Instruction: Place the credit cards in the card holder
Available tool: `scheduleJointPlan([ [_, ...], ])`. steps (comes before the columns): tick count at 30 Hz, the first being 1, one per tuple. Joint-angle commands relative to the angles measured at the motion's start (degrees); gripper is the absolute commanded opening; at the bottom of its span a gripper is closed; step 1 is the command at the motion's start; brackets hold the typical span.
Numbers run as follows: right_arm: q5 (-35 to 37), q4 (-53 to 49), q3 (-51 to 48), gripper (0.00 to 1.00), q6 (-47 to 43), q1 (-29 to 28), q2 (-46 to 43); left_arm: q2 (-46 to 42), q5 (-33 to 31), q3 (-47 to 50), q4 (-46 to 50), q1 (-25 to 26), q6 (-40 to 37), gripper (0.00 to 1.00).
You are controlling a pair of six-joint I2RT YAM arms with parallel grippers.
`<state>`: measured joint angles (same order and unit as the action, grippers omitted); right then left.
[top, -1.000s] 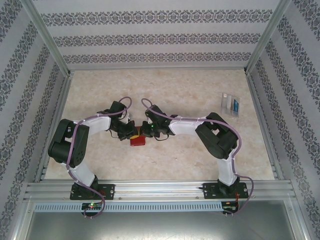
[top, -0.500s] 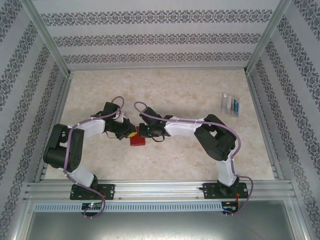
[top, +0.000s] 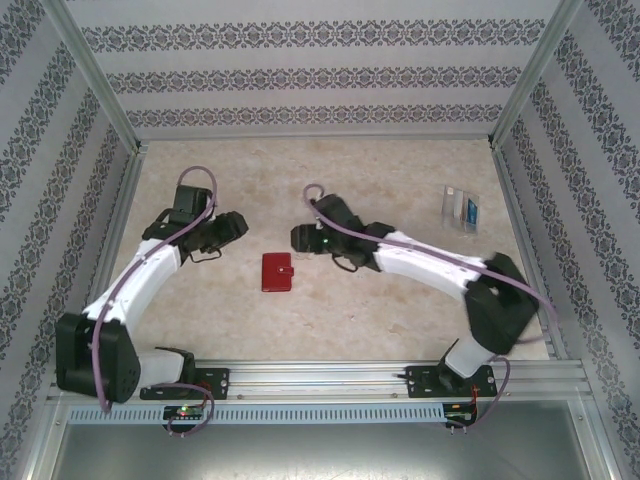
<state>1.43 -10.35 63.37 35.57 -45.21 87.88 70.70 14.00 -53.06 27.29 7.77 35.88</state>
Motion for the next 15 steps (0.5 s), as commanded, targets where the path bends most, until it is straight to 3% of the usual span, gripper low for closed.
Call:
scheduleJointPlan([
  [1,13.03,0.97,-4.05,0.74,-9.06,0.80,-10.88,-6.98,-16.63,0.53,2.02,0.99,-4.81,1.00],
  [5,25.58,2.82,-10.78,0.98,-18.63,1.84,-22.87,-13.71,-31.02,5.09,-0.33,2.53,-5.98,1.00],
  [8,34.48,4.38,-17.82,0.98,-21.78,4.34,-31.66,-18.69,-36.57,12.42,-8.86,2.97,-10.72,1.00],
  [11,32.50,5.98,-25.77,0.98,-23.18,11.32,-40.02,-21.98,-28.53,23.50,-27.44,2.97,-35.65,0.99],
  [13,24.30,11.79,-33.06,0.98,-33.11,15.95,-44.48,-22.80,-25.15,30.88,-39.88,2.86,-43.58,1.00],
  [15,20.24,18.89,-40.18,0.98,-38.57,18.75,-48.31,-20.68,-23.14,34.22,-47.04,2.09,-44.04,1.00],
])
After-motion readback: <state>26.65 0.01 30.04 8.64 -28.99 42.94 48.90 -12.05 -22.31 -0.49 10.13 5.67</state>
